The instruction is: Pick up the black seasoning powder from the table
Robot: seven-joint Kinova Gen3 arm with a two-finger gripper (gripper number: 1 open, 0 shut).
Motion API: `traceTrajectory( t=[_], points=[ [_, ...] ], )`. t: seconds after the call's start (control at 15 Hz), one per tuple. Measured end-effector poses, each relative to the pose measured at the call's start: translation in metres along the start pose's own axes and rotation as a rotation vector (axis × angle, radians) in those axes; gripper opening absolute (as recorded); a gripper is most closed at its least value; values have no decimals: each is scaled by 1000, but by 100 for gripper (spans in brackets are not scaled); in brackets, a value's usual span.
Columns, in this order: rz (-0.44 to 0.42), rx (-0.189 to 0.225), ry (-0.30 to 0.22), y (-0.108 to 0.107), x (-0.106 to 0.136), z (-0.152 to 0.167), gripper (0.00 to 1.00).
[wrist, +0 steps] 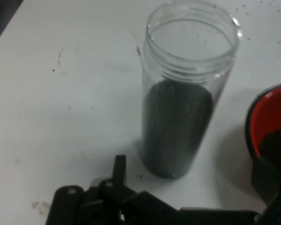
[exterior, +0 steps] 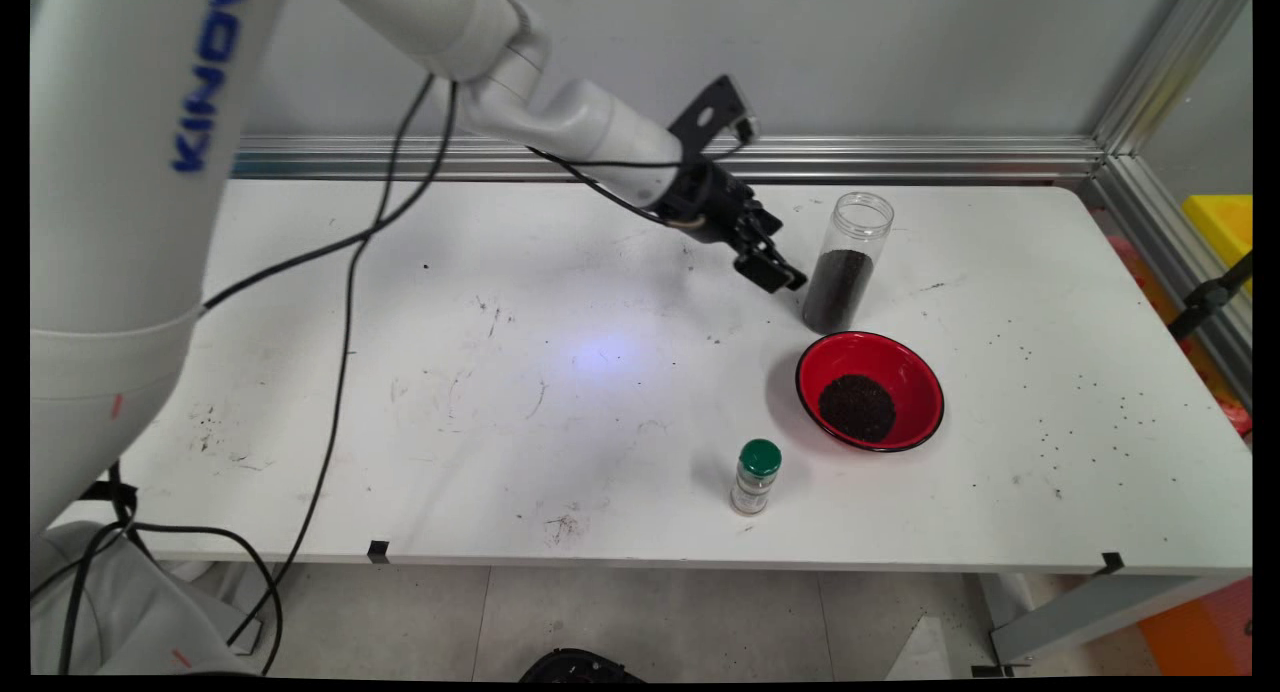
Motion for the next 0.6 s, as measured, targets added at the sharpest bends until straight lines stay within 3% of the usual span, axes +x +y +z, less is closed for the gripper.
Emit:
traceTrajectory(
  t=[0.6],
  points=[
    [14,31,-12,3,1,70,100]
  ],
)
